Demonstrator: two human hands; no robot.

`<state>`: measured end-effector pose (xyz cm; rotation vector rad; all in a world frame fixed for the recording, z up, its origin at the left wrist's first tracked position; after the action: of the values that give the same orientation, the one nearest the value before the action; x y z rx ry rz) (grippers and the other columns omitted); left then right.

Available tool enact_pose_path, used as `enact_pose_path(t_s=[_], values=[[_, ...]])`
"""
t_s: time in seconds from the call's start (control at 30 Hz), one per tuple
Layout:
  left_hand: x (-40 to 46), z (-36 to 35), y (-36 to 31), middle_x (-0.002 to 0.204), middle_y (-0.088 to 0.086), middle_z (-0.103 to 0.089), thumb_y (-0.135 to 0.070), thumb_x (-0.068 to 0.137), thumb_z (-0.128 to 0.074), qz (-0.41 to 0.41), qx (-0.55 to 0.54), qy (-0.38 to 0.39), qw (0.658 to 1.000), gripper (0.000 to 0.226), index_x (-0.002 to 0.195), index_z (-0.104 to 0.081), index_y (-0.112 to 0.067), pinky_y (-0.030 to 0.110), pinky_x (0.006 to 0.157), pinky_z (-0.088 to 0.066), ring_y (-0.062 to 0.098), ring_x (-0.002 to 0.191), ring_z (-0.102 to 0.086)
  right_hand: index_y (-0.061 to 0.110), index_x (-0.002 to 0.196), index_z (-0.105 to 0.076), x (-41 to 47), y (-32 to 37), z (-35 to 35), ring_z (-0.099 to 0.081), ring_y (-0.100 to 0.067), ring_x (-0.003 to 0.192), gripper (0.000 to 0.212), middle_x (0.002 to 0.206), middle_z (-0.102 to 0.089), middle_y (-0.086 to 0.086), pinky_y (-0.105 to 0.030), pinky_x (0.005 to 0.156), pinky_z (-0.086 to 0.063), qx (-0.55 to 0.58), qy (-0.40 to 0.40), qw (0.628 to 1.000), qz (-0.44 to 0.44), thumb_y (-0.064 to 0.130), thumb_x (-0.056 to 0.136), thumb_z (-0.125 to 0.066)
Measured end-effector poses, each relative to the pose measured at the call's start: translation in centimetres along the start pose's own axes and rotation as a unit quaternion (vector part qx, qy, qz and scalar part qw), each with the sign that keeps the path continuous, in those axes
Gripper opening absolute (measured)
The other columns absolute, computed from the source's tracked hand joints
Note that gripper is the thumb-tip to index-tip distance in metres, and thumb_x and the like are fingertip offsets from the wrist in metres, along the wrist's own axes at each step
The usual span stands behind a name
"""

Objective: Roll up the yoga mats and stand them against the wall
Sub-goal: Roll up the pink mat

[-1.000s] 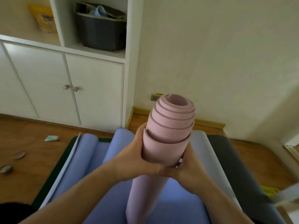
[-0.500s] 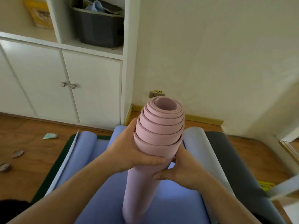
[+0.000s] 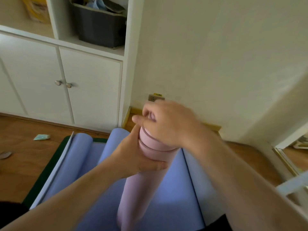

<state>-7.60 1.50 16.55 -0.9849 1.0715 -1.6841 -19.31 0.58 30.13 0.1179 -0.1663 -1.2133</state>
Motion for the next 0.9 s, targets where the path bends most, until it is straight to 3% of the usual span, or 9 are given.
enact_pose_path(t_s=[0.1, 0.23, 0.33, 0.4, 0.53, 0.63, 0.7, 0.77, 0.9], values=[[-0.3, 0.2, 0.2, 0.116, -0.052, -0.049, -0.04, 0.054, -0.103, -0.009, 0.014, -0.004, 1.0, 0.118, 0.142, -0.027, -0.056, 0.007, 0.081, -0.051, -0.019, 0.113, -0.053, 0.037, 0.1, -0.061, 0.2, -0.3, -2.5, -0.058, -0.014, 0.101, 0.06, 0.1, -0.061, 0.016, -0.041, 0.081, -0.045, -0.019, -0.013, 1.0, -0.018, 0.084, 0.087, -0.027], [-0.8, 0.5, 0.3, 0.123, -0.043, -0.055, -0.045, 0.05, -0.103, 0.0, 0.007, -0.002, 1.0, 0.114, 0.138, -0.031, -0.06, 0.021, 0.092, -0.057, -0.015, 0.115, -0.057, 0.036, 0.131, -0.063, 0.0, 0.7, 0.2, -0.057, -0.016, 0.126, 0.066, 0.13, -0.064, 0.015, -0.046, 0.107, -0.046, 0.045, 0.065, 0.997, -0.022, 0.083, 0.094, -0.034], [-0.8, 0.6, 0.4, 0.131, -0.033, -0.06, -0.046, 0.047, -0.103, 0.0, 0.001, -0.01, 1.0, 0.121, 0.146, -0.034, -0.051, 0.031, 0.099, -0.056, -0.006, 0.121, -0.06, 0.032, 0.143, -0.061, 0.3, 1.1, 4.1, -0.057, -0.017, 0.133, 0.064, 0.141, -0.066, 0.007, -0.041, 0.112, -0.043, 0.133, -0.038, 0.99, -0.015, 0.074, 0.103, -0.034], [-1.0, 0.6, 0.5, 0.132, -0.035, -0.058, -0.044, 0.049, -0.104, -0.004, 0.01, -0.012, 1.0, 0.12, 0.143, -0.031, -0.057, 0.021, 0.095, -0.054, -0.01, 0.121, -0.057, 0.03, 0.128, -0.069, 0.5, 1.5, 3.8, -0.06, -0.02, 0.124, 0.056, 0.128, -0.071, 0.004, -0.039, 0.106, -0.045, 0.08, -0.082, 0.993, -0.001, 0.065, 0.109, -0.03], [-1.4, 0.8, 0.4, 0.114, -0.038, -0.06, -0.05, 0.049, -0.103, 0.032, 0.02, -0.008, 0.999, 0.106, 0.119, -0.027, -0.074, 0.015, 0.08, -0.058, -0.015, 0.106, -0.06, 0.025, 0.082, -0.064, 0.1, 1.5, -2.7, -0.065, -0.022, 0.096, 0.065, 0.088, -0.07, 0.006, -0.049, 0.094, -0.051, 0.036, 0.073, 0.993, -0.084, 0.075, 0.103, -0.028], [-1.4, 1.0, 0.2, 0.127, -0.033, -0.061, -0.055, 0.046, -0.101, 0.025, 0.016, -0.013, 0.999, 0.115, 0.133, -0.027, -0.072, 0.027, 0.093, -0.058, -0.01, 0.117, -0.059, 0.023, 0.12, -0.072, 0.9, 1.8, -0.3, -0.063, -0.026, 0.12, 0.069, 0.122, -0.073, -0.001, -0.043, 0.102, -0.045, 0.072, 0.085, 0.99, -0.089, 0.073, 0.106, -0.026], [-1.3, 1.0, 0.1, 0.132, -0.032, -0.06, -0.054, 0.045, -0.102, 0.009, 0.011, -0.016, 1.0, 0.123, 0.146, -0.032, -0.057, 0.029, 0.099, -0.055, -0.007, 0.122, -0.058, 0.021, 0.136, -0.066, 1.3, 2.0, 2.8, -0.061, -0.022, 0.119, 0.071, 0.13, -0.07, 0.001, -0.039, 0.094, -0.04, 0.111, 0.013, 0.991, -0.077, 0.071, 0.107, -0.025], [-1.5, 1.0, 0.2, 0.125, -0.035, -0.062, -0.047, 0.048, -0.104, 0.01, 0.009, -0.019, 1.0, 0.115, 0.141, -0.037, -0.051, 0.022, 0.094, -0.055, -0.012, 0.116, -0.059, 0.029, 0.14, -0.063, 1.3, 2.0, 3.1, -0.057, -0.017, 0.121, 0.062, 0.131, -0.067, 0.008, -0.039, 0.1, -0.041, 0.099, -0.055, 0.993, -0.041, 0.067, 0.109, -0.025], [-2.0, 0.9, -0.4, 0.111, -0.032, -0.063, -0.046, 0.053, -0.102, 0.018, 0.043, -0.018, 0.999, 0.109, 0.137, -0.032, -0.051, 0.015, 0.084, -0.056, -0.018, 0.103, -0.059, 0.033, 0.118, -0.069, 0.3, 2.0, -4.2, -0.058, -0.025, 0.127, 0.061, 0.129, -0.069, 0.005, -0.049, 0.107, -0.043, 0.019, 0.082, 0.994, -0.066, 0.07, 0.106, -0.022]])
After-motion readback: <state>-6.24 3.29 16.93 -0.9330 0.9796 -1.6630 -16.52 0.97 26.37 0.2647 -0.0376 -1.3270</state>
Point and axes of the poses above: each hand's wrist, its own x-axis towards the middle knuckle, its own z-axis out of the back of the hand, y = z × x, the point moved 3 cm from there along x, towards the middle knuckle
